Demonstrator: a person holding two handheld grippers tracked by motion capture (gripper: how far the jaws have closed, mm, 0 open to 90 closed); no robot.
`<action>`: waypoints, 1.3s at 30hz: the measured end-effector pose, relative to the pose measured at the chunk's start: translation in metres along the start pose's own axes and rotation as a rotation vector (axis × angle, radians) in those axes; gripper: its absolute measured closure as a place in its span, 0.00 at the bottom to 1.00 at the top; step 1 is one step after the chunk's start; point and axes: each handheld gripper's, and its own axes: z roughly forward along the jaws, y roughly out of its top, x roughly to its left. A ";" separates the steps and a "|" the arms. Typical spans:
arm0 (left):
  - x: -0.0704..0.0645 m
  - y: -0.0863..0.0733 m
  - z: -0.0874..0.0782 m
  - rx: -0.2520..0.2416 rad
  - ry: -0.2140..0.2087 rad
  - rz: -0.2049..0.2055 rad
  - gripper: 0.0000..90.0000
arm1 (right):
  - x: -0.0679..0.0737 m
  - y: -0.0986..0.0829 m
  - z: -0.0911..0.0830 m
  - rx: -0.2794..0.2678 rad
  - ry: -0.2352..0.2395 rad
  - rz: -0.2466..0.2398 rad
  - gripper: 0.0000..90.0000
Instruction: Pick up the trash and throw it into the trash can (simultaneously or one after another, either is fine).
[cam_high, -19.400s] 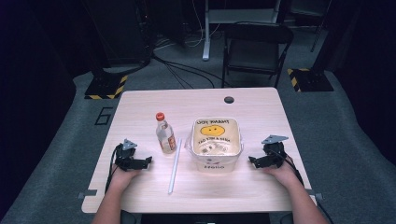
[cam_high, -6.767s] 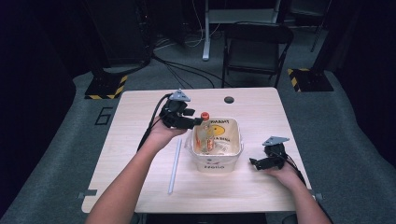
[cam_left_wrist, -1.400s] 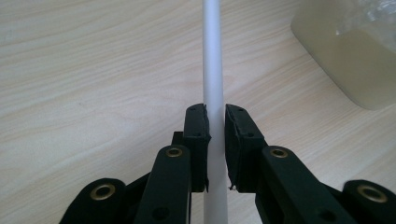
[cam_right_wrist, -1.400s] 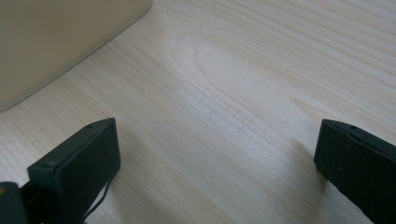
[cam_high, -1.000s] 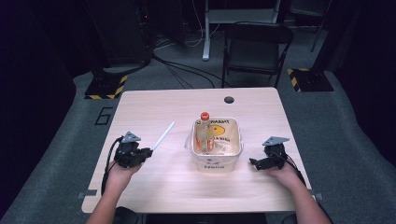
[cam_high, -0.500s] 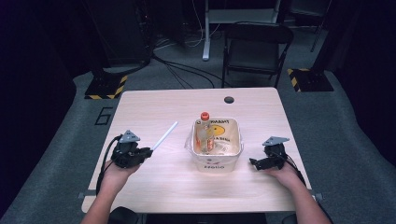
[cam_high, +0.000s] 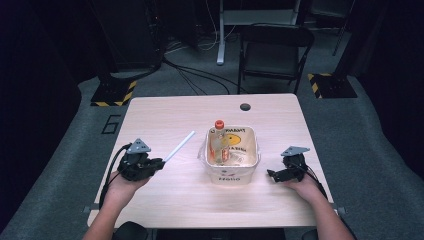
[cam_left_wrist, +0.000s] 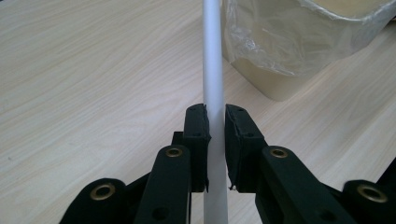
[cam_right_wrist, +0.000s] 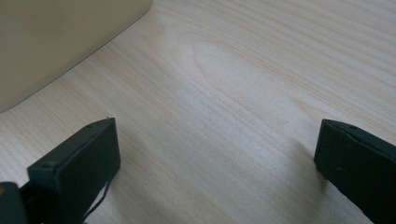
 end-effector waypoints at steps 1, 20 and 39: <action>-0.001 0.001 -0.001 -0.002 -0.002 0.002 0.88 | 0.000 0.000 0.000 0.000 0.000 0.000 0.00; -0.024 0.012 -0.007 -0.002 -0.073 0.074 0.88 | 0.000 0.000 0.000 0.000 0.000 0.000 0.00; -0.041 0.031 0.009 -0.004 -0.125 0.123 0.88 | 0.000 0.000 0.000 0.000 0.001 0.000 0.00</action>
